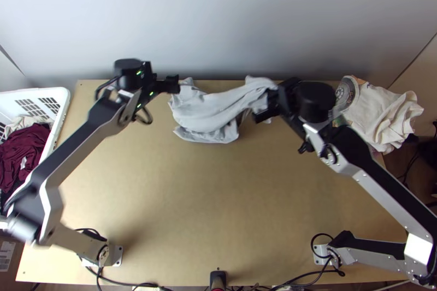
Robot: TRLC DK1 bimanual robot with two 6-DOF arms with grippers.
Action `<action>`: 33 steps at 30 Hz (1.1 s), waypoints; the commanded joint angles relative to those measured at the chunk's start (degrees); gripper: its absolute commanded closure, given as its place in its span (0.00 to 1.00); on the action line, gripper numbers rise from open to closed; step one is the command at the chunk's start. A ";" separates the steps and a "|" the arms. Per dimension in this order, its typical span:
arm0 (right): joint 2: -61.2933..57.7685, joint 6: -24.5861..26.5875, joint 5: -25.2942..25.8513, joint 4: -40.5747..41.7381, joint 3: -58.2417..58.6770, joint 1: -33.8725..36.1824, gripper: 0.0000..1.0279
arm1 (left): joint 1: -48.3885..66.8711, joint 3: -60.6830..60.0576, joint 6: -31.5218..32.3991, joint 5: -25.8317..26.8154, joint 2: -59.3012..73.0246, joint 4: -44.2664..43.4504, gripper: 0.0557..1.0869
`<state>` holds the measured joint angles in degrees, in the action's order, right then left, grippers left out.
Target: Fold the t-shirt
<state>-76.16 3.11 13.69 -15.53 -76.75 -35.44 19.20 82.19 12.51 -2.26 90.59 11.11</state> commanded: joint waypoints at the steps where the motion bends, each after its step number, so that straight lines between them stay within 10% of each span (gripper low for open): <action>1: 0.93 1.10 0.11 -3.10 -6.48 3.36 0.97 | 1.37 -12.85 -6.36 2.70 -12.80 7.34 0.04; 5: -0.04 1.81 0.11 -5.30 -10.35 2.31 0.97 | 11.47 -21.11 -11.19 3.14 -19.13 16.75 0.04; 14: -1.01 1.10 0.54 -7.50 -11.76 -0.15 0.97 | 26.68 -38.25 -11.81 -7.14 -19.04 -4.87 0.04; 22: -0.74 -1.27 1.25 -9.17 -10.35 -1.12 0.97 | 36.26 -37.63 -15.41 -15.67 -5.42 -31.24 0.04; 33: 0.31 -3.64 1.25 -10.66 -9.82 -0.24 0.97 | 39.69 -23.31 -25.35 -22.26 17.26 -38.98 0.04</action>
<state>-76.42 0.60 15.00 -25.32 -86.74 -36.21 57.30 51.96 -6.31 -21.78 96.68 -23.46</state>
